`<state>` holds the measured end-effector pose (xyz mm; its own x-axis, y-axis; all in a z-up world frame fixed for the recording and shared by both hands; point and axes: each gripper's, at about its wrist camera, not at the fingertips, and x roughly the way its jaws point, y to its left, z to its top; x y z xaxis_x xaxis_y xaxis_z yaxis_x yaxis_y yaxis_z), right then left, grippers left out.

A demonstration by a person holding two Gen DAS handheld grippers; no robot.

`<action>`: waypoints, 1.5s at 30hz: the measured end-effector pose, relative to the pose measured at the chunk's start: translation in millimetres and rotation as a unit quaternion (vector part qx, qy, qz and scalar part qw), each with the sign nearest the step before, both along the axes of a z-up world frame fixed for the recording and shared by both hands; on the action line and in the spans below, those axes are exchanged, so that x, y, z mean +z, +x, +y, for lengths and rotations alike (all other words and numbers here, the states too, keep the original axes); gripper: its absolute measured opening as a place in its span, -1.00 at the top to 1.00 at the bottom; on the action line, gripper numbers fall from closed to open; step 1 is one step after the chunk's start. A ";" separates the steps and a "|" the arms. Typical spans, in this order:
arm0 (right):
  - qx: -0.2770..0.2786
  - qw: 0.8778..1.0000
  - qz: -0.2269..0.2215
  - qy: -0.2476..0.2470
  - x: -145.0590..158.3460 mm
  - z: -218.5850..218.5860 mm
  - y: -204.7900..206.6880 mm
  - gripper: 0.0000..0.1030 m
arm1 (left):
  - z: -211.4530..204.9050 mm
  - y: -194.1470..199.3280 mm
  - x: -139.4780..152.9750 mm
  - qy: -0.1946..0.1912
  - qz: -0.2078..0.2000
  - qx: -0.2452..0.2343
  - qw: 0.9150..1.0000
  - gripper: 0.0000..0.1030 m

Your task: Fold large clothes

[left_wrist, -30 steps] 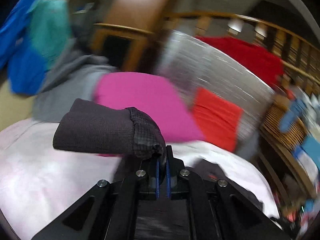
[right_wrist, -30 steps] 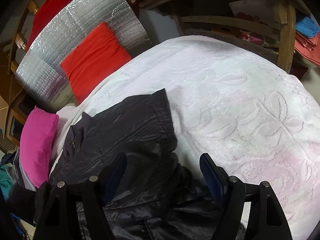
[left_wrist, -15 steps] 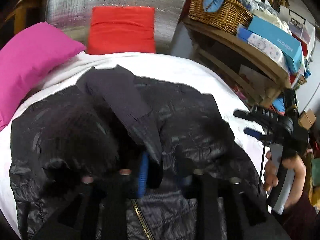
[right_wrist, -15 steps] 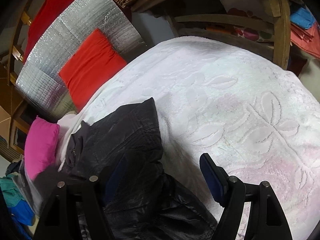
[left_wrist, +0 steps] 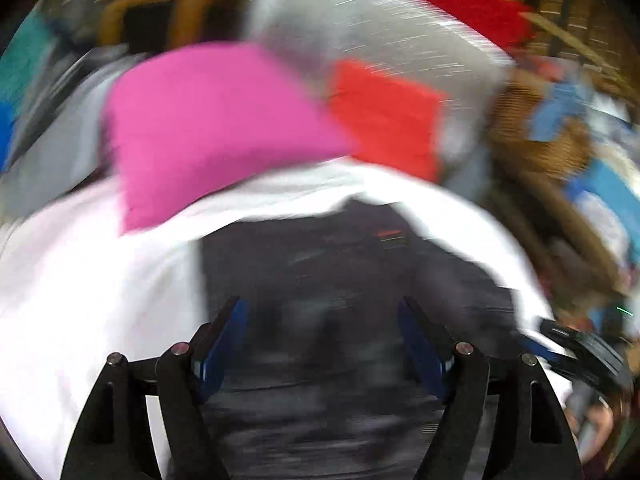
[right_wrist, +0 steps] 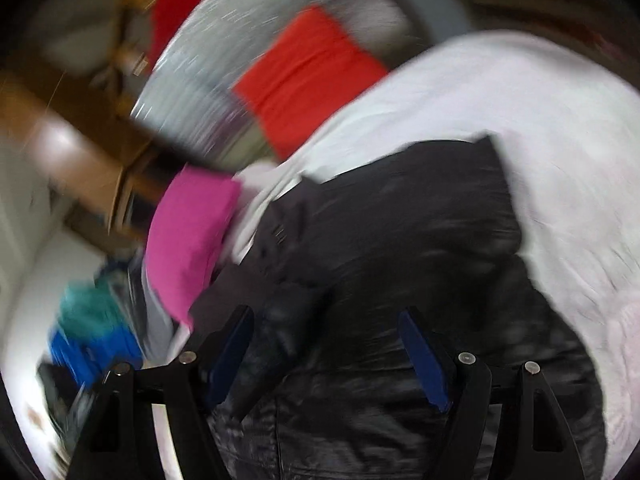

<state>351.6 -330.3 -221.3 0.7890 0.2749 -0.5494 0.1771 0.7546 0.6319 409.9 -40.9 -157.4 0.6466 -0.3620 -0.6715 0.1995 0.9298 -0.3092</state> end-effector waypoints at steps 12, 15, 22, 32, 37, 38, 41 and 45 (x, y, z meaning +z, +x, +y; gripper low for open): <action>0.027 0.979 0.071 -0.189 -13.6 99.1 42.3 -0.61 | 8.6 5.2 -66.8 0.112 0.108 0.038 0.987 -0.49; -0.048 0.987 0.073 -0.134 -10.9 48.2 22.8 -0.61 | 5.0 5.5 -69.7 0.125 0.114 0.034 0.985 -0.49; -0.121 0.986 0.086 0.073 -42.9 -52.9 -15.1 -0.62 | 0.8 9.4 -79.9 0.150 0.117 0.022 0.981 -0.50; -0.215 0.970 0.063 0.094 -50.8 -111.2 -41.0 -0.62 | 14.1 12.5 -66.0 0.110 0.099 0.036 0.988 -0.52; -0.170 0.979 0.086 0.076 -64.0 -108.7 -9.5 -0.62 | 23.8 23.0 -71.4 0.081 0.116 0.047 0.989 -0.52; -0.158 0.981 0.096 0.066 -67.4 -105.6 0.2 -0.62 | 24.1 25.7 -75.8 0.075 0.125 0.047 0.988 -0.52; -0.123 0.984 0.123 0.045 -78.7 -88.7 13.2 -0.55 | 18.9 29.1 -84.8 0.066 0.143 0.038 0.987 -0.51; -0.129 0.985 0.110 -0.042 -58.3 -70.1 10.4 0.35 | 5.9 24.4 -76.6 0.083 0.114 0.026 0.990 -0.39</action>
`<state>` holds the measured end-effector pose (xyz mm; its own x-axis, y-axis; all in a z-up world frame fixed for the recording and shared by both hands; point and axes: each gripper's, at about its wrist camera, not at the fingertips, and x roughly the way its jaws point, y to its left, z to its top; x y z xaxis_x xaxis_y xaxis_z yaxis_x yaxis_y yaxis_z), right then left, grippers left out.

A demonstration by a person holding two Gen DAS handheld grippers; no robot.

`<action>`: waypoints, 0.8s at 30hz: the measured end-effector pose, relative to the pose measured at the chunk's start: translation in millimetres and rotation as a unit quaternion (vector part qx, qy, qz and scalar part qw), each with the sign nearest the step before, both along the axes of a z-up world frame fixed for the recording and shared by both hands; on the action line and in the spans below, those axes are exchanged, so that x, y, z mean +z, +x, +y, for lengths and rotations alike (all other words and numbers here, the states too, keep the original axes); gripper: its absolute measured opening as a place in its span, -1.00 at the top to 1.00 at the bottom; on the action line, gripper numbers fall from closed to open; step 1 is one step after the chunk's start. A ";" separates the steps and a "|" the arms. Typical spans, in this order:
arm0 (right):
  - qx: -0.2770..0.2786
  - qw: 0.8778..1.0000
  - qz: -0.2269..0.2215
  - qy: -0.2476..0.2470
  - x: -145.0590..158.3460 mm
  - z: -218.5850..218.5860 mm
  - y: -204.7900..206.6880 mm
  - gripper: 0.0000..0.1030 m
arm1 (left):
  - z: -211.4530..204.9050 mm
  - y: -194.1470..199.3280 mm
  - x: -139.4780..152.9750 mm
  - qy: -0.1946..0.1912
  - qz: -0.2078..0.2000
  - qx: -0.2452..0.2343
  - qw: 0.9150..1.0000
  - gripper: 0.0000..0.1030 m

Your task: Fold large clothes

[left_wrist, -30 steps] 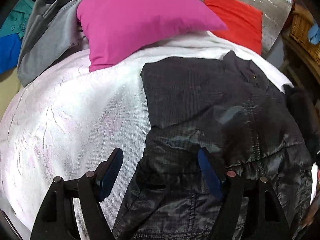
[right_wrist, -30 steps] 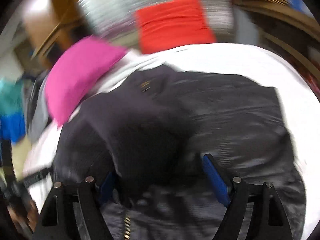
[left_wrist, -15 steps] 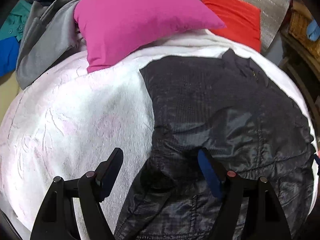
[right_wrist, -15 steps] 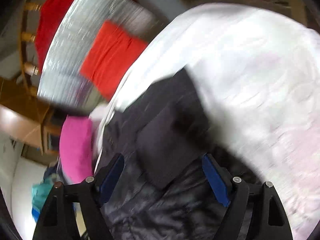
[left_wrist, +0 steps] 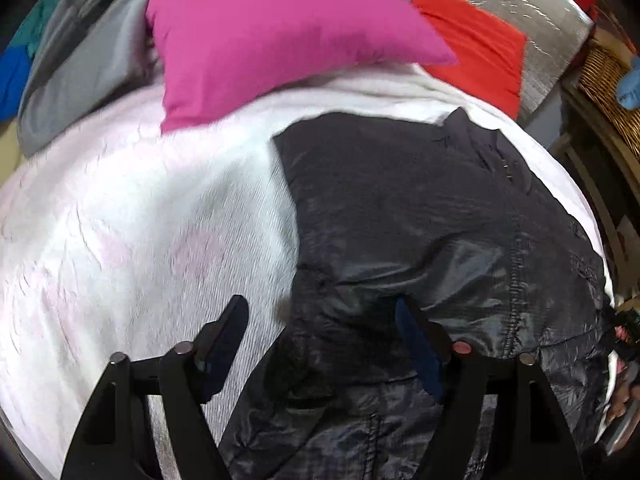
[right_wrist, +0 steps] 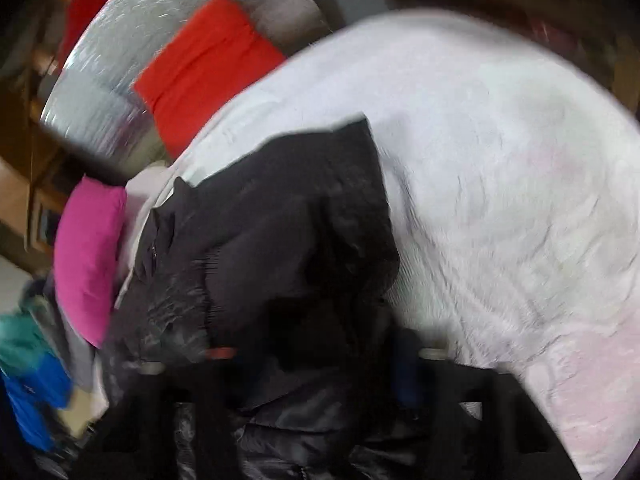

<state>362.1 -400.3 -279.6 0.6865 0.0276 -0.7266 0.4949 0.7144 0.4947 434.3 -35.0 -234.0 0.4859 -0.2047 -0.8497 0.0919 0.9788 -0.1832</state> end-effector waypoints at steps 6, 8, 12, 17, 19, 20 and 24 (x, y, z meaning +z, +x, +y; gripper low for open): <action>-0.010 1.000 -0.001 -0.024 2.8 1.2 -7.9 0.42 | -4.3 3.2 -2.2 0.013 0.005 0.006 1.000 -0.36; -0.008 0.999 0.030 -0.007 -16.7 -2.3 -1.6 0.41 | -2.9 5.5 -11.1 0.006 0.027 0.005 1.000 -0.36; -0.015 0.999 0.010 0.038 -8.6 -12.7 -7.8 0.19 | 1.9 5.6 -8.2 -0.002 0.027 0.011 1.000 -0.36; -0.019 0.999 -0.024 0.038 3.2 -23.5 -22.5 -0.35 | 11.3 6.4 1.7 -0.033 0.015 0.017 0.999 -0.36; -0.021 0.998 -0.033 0.057 -0.7 -29.7 -25.5 -0.35 | 15.2 8.6 -0.2 -0.054 0.025 0.018 0.998 -0.36; -0.023 0.997 -0.034 0.068 -1.5 -34.4 -28.0 -0.35 | 17.1 10.4 -1.8 -0.066 0.030 0.018 0.997 -0.36; -0.015 0.996 -0.031 0.088 -16.3 -33.7 -11.6 -0.36 | 20.1 12.9 -8.0 -0.091 0.044 0.015 0.995 -0.36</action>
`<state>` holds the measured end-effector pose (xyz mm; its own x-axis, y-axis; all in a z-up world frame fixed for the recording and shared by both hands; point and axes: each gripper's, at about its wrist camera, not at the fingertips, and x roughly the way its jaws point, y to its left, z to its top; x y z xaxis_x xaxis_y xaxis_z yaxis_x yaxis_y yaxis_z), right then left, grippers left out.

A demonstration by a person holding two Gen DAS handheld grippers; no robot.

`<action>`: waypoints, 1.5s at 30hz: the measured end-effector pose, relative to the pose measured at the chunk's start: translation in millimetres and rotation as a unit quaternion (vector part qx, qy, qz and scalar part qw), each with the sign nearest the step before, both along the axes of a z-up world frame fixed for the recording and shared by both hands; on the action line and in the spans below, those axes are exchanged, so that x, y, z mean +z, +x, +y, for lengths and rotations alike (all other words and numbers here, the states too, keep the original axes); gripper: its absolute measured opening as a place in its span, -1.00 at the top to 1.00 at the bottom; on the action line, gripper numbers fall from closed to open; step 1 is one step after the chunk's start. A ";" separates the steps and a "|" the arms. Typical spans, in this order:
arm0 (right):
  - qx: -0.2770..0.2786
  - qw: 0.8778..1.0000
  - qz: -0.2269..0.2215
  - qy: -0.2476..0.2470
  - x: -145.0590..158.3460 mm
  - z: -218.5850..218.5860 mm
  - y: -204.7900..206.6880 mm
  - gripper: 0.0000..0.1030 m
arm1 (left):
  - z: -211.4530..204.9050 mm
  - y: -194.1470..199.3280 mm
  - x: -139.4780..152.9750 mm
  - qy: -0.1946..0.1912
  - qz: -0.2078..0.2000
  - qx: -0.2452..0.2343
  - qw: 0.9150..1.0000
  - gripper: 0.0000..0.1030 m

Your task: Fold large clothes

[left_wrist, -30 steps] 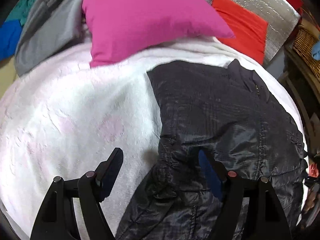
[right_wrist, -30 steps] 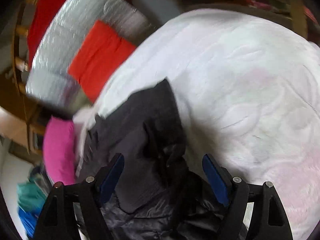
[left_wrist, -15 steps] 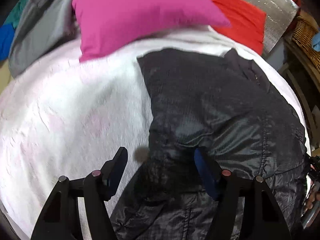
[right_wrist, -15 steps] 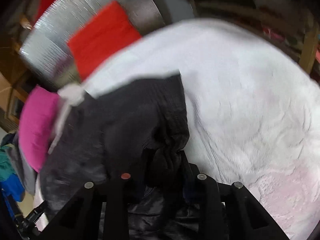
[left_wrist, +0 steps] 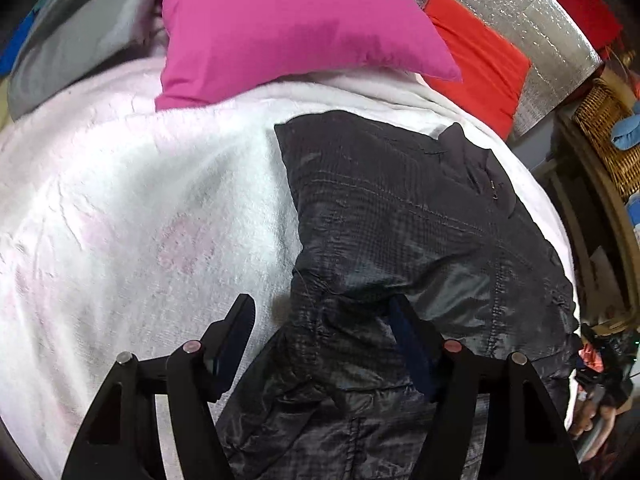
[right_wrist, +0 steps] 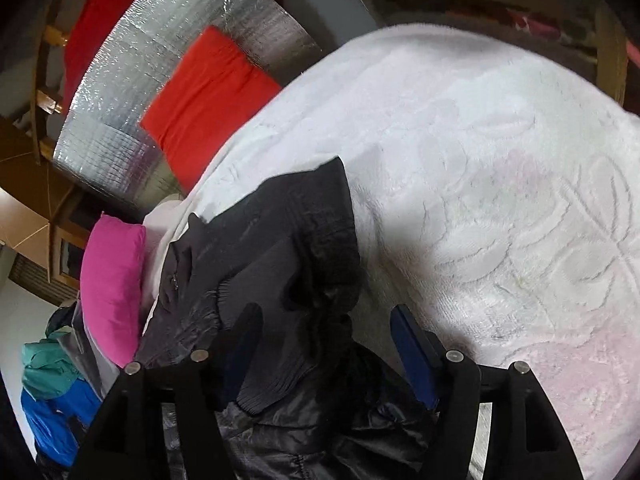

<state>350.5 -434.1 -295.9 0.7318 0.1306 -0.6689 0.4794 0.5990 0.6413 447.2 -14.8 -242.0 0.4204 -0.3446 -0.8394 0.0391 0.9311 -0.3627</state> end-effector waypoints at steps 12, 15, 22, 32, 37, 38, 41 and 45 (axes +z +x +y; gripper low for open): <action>0.031 0.991 -0.011 -0.133 30.3 39.9 7.3 0.40 | -17.5 0.8 -2.9 0.024 -0.015 -0.015 0.999 0.23; 0.048 0.990 0.044 -0.123 5.3 39.6 21.5 0.36 | -14.7 0.9 -11.1 0.032 0.002 -0.015 0.999 0.15; 0.036 0.997 0.016 -0.072 15.0 21.3 -0.3 -0.25 | -16.5 -8.3 -2.8 0.057 0.000 -0.020 0.998 -0.12; 0.018 0.999 0.008 -0.036 4.3 5.4 -17.3 -0.27 | 14.1 -28.8 5.5 0.027 -0.003 -0.011 1.000 -0.21; 0.030 0.999 0.021 -0.027 -6.2 15.1 1.3 -0.31 | 19.3 -24.3 0.1 0.001 0.011 -0.013 1.000 -0.21; 0.031 0.999 0.026 -0.033 -7.3 18.5 5.6 -0.33 | 19.4 -23.5 -0.6 -0.002 0.012 -0.014 1.000 -0.21; 0.030 0.998 0.032 -0.046 -9.8 25.5 15.3 -0.42 | 15.2 -19.0 -2.2 -0.003 0.012 -0.023 1.000 -0.21; 0.031 0.996 0.040 -0.067 -13.2 32.4 21.9 -0.40 | 5.6 -13.4 -8.4 0.007 0.011 -0.031 0.999 -0.20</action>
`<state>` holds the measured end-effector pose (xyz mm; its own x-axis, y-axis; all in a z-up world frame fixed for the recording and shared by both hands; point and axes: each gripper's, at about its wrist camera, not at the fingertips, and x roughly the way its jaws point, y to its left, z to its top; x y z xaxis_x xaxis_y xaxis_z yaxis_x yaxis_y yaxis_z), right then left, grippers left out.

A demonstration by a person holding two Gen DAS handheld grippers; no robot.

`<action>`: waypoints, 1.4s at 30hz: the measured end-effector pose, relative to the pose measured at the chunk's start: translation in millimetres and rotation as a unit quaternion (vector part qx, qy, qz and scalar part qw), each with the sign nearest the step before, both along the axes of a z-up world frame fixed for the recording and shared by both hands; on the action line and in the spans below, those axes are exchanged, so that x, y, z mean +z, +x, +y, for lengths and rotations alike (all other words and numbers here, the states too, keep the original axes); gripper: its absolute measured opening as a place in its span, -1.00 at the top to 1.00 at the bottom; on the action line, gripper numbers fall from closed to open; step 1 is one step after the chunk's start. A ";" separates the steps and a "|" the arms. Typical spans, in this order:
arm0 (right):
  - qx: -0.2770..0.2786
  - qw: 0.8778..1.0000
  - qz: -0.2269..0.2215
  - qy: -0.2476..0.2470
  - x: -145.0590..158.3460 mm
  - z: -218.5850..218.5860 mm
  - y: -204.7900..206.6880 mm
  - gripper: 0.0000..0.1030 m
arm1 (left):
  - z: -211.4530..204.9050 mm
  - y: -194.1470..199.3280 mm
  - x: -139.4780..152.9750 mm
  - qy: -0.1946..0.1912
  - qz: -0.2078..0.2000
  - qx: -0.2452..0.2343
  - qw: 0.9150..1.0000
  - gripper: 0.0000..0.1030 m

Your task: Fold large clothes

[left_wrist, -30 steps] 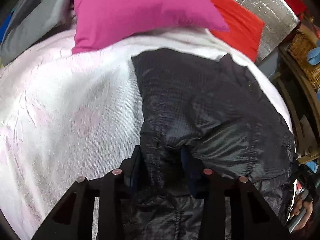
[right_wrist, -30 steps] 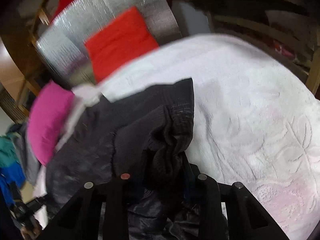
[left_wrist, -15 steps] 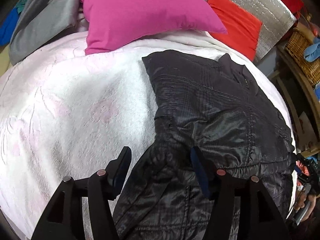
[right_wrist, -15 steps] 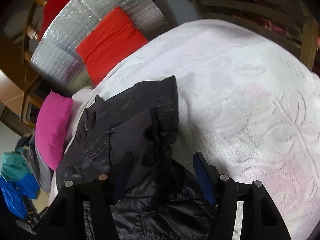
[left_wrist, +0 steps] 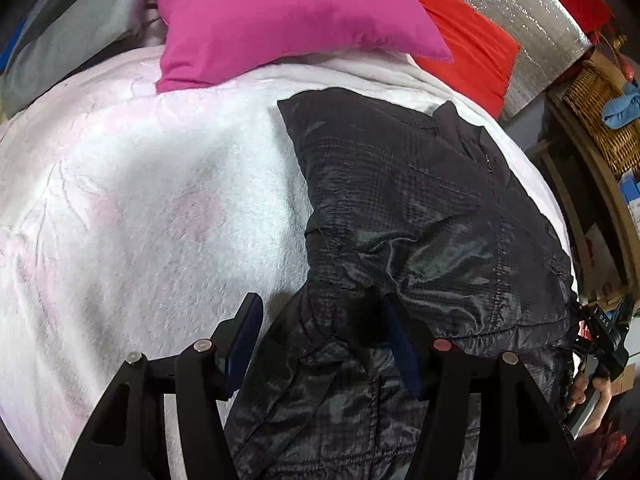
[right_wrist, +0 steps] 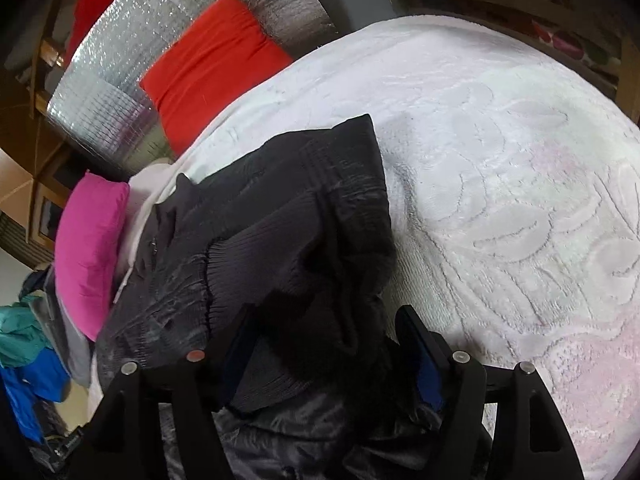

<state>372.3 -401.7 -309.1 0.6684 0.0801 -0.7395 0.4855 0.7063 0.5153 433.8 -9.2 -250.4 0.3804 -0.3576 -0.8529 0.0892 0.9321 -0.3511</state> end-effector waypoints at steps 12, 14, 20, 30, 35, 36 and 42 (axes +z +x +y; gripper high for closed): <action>0.009 1.000 -0.005 -0.016 10.7 -1.1 -8.1 0.05 | -46.4 -13.7 7.9 0.135 -0.067 -0.023 0.988 -0.11; 0.004 1.000 0.000 -0.015 15.8 -1.7 -12.7 -0.03 | -51.0 -16.7 10.3 0.155 -0.080 -0.028 0.984 -0.11; -0.001 0.998 -0.022 -0.053 50.8 8.0 -41.7 -0.25 | -61.2 -21.9 12.8 0.196 -0.107 -0.040 0.974 -0.11; 0.107 0.990 -0.063 0.073 48.5 52.0 -38.0 -0.35 | -67.7 -26.1 14.5 0.220 -0.121 -0.044 0.967 -0.11; 0.142 0.984 -0.033 0.105 25.5 79.8 -18.7 -0.35 | -75.6 -31.9 22.5 0.244 -0.138 -0.037 0.959 -0.11; 0.142 0.983 -0.028 0.112 21.5 81.3 -15.6 -0.35 | -76.9 -35.2 27.3 0.241 -0.148 -0.037 0.958 -0.11; 0.098 0.979 -0.023 0.176 -1.0 70.6 -7.4 -0.36 | -88.8 -56.5 46.2 0.106 -0.148 -0.093 0.979 -0.36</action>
